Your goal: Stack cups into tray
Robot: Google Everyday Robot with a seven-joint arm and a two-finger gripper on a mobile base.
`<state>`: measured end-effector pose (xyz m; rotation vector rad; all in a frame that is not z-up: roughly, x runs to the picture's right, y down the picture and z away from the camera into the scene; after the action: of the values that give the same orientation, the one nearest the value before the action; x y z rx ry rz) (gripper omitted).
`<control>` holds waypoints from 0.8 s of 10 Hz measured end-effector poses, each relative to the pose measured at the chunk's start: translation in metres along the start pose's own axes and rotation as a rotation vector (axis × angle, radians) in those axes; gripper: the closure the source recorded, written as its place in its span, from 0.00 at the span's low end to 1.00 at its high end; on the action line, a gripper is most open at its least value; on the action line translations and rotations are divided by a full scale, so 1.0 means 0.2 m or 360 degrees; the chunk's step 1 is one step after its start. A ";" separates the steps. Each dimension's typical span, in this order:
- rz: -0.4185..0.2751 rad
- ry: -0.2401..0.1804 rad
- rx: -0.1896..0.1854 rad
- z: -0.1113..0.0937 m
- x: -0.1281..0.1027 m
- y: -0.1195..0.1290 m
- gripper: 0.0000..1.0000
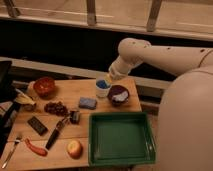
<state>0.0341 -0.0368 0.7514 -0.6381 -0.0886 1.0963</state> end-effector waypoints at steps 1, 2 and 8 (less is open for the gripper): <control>-0.0037 0.0006 -0.0021 0.03 -0.02 0.04 0.98; -0.0050 0.0012 -0.0034 0.04 -0.03 0.06 0.98; -0.0001 0.0157 -0.0016 -0.02 0.32 0.09 0.98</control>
<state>0.0512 0.0217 0.7233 -0.6998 -0.0092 1.0629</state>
